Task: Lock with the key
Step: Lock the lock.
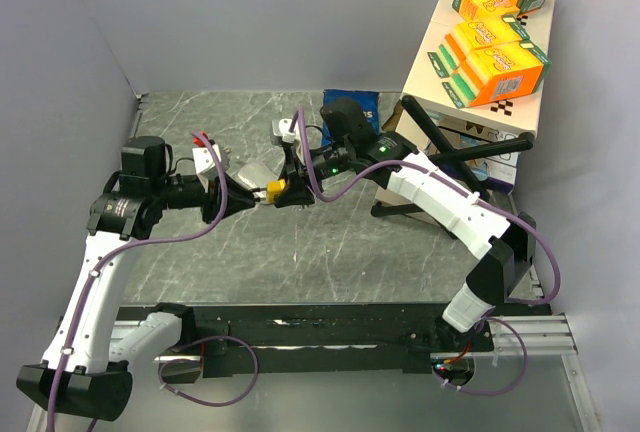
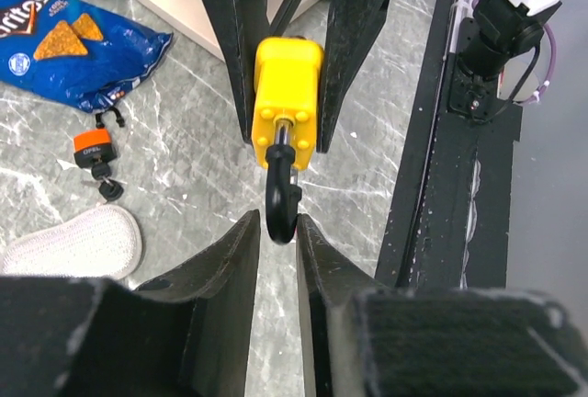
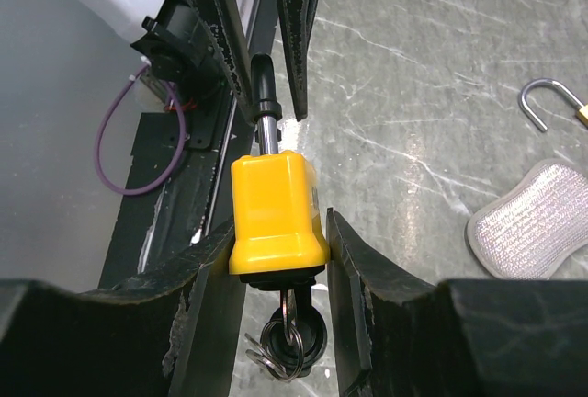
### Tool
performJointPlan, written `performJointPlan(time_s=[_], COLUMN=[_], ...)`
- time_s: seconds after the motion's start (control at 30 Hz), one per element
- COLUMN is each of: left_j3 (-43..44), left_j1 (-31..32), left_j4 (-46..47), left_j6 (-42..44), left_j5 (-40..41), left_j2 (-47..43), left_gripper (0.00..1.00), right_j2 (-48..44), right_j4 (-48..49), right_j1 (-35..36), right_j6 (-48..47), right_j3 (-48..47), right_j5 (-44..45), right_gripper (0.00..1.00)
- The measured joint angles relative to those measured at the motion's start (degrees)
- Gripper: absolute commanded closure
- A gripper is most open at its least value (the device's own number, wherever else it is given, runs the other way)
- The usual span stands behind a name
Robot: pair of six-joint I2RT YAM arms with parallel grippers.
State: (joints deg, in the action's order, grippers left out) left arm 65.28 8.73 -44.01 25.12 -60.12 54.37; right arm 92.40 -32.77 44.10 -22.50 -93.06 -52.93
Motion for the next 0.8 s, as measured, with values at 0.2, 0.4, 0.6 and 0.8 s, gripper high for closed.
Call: performJointPlan(time_s=[0.2,0.4,0.6,0.8], left_j3=[0.0,0.0,-1.4,-4.7], left_j1=[0.6,1.3,3.0,4.8], left_j4=[1.7,2.8,6.1,11.6], left_j6=[-1.4,-2.8,-6.4,-11.2], left_j5=[-0.2,0.0,1.0,1.9], left_j2=[0.0,0.0,-0.2,-0.6], left_gripper=[0.77,0.99,0.99,0.99], right_j2=[0.2,0.3,0.3,0.3], right_j4=[-0.8,-1.1,-1.7,-3.8], right_j1=[0.1,0.2,0.1,-0.4], right_j6=[-0.1,-0.1,0.0,0.3], right_j3=[-0.6,-0.7,-0.7,-0.7], right_j5=[0.4,0.7,0.7,0.8], right_gripper=[1.0,1.0,1.0,1.0])
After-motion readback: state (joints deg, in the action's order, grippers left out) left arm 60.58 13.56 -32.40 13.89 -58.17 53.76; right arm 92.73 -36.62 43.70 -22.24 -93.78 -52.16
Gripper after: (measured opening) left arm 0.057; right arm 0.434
